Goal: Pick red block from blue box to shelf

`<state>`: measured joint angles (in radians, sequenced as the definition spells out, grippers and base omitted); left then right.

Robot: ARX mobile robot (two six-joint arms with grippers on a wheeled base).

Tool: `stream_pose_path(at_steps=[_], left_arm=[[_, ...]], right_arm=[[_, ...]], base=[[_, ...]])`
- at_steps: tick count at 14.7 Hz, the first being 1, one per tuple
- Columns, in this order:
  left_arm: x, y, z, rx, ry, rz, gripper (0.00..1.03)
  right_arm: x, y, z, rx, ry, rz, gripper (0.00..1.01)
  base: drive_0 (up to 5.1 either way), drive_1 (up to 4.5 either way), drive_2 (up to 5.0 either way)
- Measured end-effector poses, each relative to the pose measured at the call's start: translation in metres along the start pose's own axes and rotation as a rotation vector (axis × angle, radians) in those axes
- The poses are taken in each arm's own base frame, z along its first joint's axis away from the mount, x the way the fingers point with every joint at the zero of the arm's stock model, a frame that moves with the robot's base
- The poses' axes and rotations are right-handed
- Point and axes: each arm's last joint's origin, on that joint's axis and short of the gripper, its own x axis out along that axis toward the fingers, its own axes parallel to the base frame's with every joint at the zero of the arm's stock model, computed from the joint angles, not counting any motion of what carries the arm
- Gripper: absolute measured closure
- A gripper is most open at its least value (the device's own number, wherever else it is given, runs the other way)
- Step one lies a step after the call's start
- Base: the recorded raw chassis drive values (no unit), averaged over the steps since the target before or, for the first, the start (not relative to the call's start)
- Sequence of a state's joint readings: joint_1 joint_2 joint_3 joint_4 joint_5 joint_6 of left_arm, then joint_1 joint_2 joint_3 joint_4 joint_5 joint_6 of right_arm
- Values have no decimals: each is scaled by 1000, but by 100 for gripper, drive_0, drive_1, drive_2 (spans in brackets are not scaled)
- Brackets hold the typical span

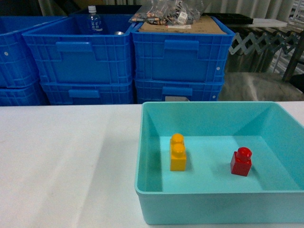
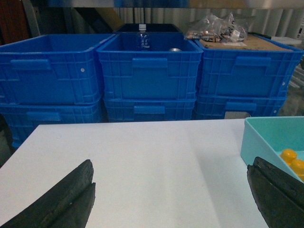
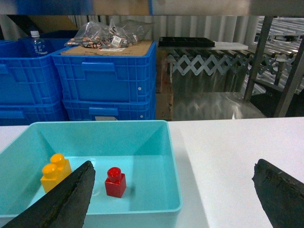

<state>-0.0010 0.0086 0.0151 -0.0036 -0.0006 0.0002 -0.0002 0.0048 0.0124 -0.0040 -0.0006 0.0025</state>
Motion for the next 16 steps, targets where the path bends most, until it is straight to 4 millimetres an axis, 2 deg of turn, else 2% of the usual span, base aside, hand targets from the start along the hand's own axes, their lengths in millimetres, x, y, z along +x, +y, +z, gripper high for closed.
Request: stream_pose_path(at_steps=[16], left_arm=[[0,0,0,0,0,0,5]], right_arm=[[0,0,0,0,0,0,3]], base=[[0,0,0]])
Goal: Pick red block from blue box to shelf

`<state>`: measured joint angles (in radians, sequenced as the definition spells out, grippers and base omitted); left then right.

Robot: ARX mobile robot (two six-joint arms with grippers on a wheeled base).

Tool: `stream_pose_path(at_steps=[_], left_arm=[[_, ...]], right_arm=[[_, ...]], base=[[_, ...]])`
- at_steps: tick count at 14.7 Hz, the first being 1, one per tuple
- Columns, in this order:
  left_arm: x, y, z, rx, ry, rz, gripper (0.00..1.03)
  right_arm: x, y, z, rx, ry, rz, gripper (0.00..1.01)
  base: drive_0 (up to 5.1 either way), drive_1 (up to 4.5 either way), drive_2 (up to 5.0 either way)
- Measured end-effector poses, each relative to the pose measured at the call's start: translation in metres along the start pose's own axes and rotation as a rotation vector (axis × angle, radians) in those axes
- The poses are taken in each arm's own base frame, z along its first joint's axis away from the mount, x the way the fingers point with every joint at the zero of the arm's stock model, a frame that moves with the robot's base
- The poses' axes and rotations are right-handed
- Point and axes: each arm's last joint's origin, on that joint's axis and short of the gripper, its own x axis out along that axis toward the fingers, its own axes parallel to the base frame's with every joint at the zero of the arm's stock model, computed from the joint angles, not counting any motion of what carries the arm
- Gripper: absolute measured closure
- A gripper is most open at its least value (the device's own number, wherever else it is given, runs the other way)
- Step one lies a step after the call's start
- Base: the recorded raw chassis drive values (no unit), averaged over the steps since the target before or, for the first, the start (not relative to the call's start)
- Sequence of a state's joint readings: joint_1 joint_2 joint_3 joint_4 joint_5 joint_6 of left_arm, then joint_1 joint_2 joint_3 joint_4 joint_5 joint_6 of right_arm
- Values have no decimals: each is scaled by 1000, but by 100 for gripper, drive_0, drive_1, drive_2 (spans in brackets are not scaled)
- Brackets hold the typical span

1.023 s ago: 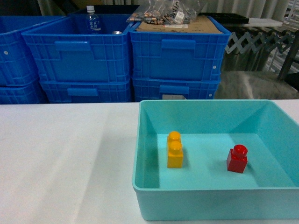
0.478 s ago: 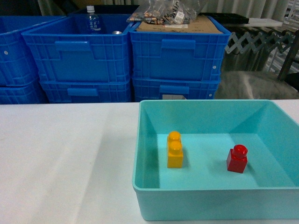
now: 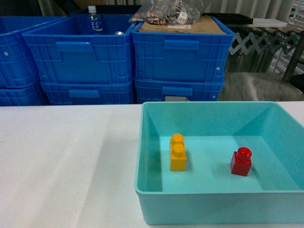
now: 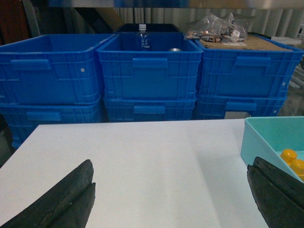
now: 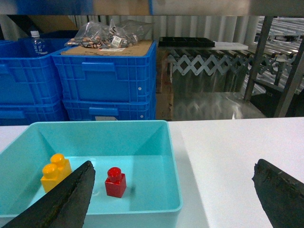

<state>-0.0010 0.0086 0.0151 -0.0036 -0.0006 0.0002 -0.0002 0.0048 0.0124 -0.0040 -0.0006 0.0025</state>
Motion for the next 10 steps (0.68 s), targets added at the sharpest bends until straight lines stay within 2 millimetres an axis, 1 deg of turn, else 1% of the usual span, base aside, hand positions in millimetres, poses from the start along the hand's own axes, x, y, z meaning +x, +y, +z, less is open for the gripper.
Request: stream_pose_path(at_steps=[10], left_arm=[[0,0,0,0,0,0,5]], right_arm=[[0,0,0,0,0,0,3]], base=[[0,0,0]])
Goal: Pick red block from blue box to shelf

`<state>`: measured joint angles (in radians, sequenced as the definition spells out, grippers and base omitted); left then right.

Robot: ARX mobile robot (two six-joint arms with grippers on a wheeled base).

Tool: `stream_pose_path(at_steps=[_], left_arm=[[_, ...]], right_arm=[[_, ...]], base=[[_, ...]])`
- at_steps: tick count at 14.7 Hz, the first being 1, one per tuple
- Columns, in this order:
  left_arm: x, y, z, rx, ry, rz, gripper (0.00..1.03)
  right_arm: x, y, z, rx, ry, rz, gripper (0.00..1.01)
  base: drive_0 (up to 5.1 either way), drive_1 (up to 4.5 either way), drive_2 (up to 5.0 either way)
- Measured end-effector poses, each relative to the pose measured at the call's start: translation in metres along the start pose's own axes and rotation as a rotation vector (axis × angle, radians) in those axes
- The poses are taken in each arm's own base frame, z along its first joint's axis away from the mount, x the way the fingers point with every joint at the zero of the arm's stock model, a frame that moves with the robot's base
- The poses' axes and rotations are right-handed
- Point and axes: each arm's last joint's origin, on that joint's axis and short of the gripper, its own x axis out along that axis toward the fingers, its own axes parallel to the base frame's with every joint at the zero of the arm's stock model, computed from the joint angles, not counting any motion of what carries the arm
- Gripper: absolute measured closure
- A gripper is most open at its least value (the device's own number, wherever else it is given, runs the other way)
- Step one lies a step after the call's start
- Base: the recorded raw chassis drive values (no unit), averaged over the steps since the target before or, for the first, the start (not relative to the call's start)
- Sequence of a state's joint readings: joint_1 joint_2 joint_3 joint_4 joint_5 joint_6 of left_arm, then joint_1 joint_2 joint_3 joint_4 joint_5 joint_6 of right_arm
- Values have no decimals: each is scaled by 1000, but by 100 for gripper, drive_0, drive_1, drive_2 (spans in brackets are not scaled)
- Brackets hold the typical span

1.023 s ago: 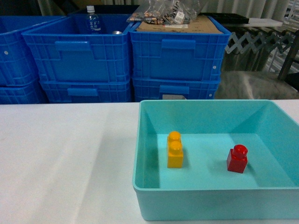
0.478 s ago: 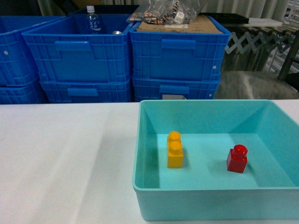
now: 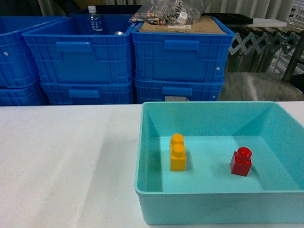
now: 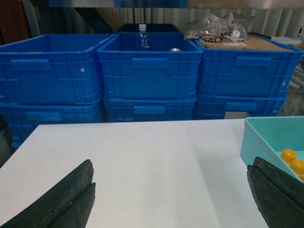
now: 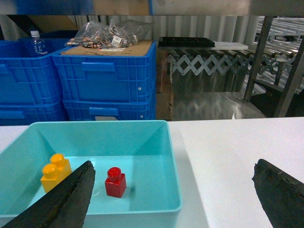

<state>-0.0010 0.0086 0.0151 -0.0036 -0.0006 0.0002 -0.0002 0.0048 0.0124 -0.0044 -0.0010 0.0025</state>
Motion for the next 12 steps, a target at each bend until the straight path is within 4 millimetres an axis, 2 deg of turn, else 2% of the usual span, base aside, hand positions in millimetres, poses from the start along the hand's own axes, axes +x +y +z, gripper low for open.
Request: stream_pose_path(at_steps=[3,5,6,8,9,10,11,12], left_arm=[[0,0,0,0,0,0,5],[0,0,0,0,0,2,5],[0,0,0,0,0,0,5],[0,0,0,0,0,0,5],[0,0,0,0,0,0,5],[0,0,0,0,0,0,5],[0,0,0,0,0,0,5],[0,0,0,0,0,0,5]], right_arm=[[0,0,-1,-2,12,10,3],[10,5,-2,-57,160,183,3],[20,11,6,-66,171,239,3],[53,19,26,-54,227,235,3],[92,36,32,-45,329,228,3],[132,65,33,-86,446,247,3],[149,77,30,-104,507,252,3],[158,82,26,-108,549,248,3]], base=[[0,0,0],[0,0,0],[0,0,0],[0,0,0],[0,0,0],[0,0,0],[0,0,0],[0,0,0]])
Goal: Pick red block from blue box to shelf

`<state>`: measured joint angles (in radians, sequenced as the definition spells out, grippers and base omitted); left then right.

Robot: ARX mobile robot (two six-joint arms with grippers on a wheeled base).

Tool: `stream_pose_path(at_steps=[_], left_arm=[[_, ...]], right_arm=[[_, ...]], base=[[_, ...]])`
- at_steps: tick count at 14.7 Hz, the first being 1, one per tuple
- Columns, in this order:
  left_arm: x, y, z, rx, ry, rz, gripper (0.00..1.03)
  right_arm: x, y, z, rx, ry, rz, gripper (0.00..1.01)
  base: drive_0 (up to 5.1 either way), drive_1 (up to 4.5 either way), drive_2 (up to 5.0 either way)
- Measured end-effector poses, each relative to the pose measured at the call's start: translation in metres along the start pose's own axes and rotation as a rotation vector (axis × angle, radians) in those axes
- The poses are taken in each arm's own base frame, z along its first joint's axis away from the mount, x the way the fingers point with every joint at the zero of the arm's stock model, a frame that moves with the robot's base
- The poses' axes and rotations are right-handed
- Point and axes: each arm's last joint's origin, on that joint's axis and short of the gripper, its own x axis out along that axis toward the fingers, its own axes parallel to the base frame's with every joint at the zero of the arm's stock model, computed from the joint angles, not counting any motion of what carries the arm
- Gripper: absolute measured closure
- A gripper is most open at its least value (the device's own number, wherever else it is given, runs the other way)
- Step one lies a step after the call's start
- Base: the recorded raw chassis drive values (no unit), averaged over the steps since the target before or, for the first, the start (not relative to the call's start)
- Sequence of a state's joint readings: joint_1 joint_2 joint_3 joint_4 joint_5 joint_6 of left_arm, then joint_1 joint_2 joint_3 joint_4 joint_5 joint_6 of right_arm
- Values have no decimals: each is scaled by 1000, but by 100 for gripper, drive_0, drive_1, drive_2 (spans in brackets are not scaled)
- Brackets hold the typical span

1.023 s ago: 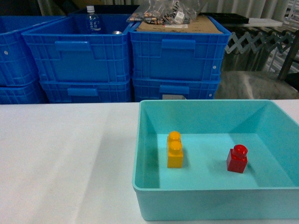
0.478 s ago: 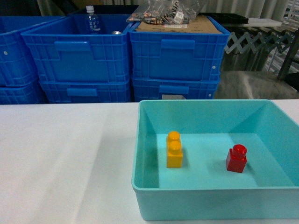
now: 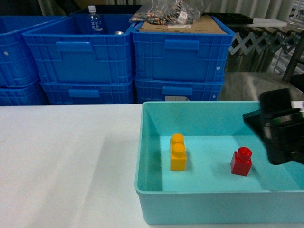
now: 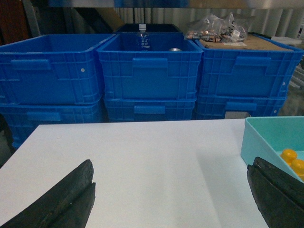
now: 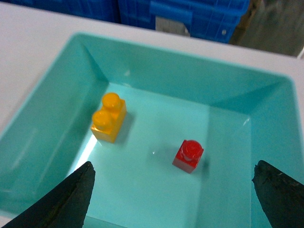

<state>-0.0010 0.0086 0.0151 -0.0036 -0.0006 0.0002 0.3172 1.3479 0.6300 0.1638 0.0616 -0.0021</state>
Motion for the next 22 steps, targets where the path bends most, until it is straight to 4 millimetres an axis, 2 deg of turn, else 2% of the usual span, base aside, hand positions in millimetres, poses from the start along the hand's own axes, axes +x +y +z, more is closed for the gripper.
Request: stream_pose_path(at_steps=[1,4,9,12,17,18,19,20,22], left_arm=[[0,0,0,0,0,0,5],[0,0,0,0,0,0,5],[0,0,0,0,0,0,5],[0,0,0,0,0,0,5],[0,0,0,0,0,0,5],[0,0,0,0,0,0,5],[0,0,0,0,0,0,5],[0,0,0,0,0,0,5],[0,0,0,0,0,0,5]], right_arm=[[21,4,0,8,91,-15,3],[64,8,-9,32,244,-101,3],[79,9,-13,39,274,-137,3],[98,1,-22,79,306,-194,3],[98,-3,-21,139,298,-168,3],[100,-1,-19,155,300,3,3],[115,1,-19,146,316,34,3],[132,-1,-18,125,318,-30,3],[140,-7,-14,120,293,-80,3]], base=[[0,0,0],[0,0,0],[0,0,0],[0,0,0],[0,0,0],[0,0,0],[0,0,0],[0,0,0],[0,0,0]])
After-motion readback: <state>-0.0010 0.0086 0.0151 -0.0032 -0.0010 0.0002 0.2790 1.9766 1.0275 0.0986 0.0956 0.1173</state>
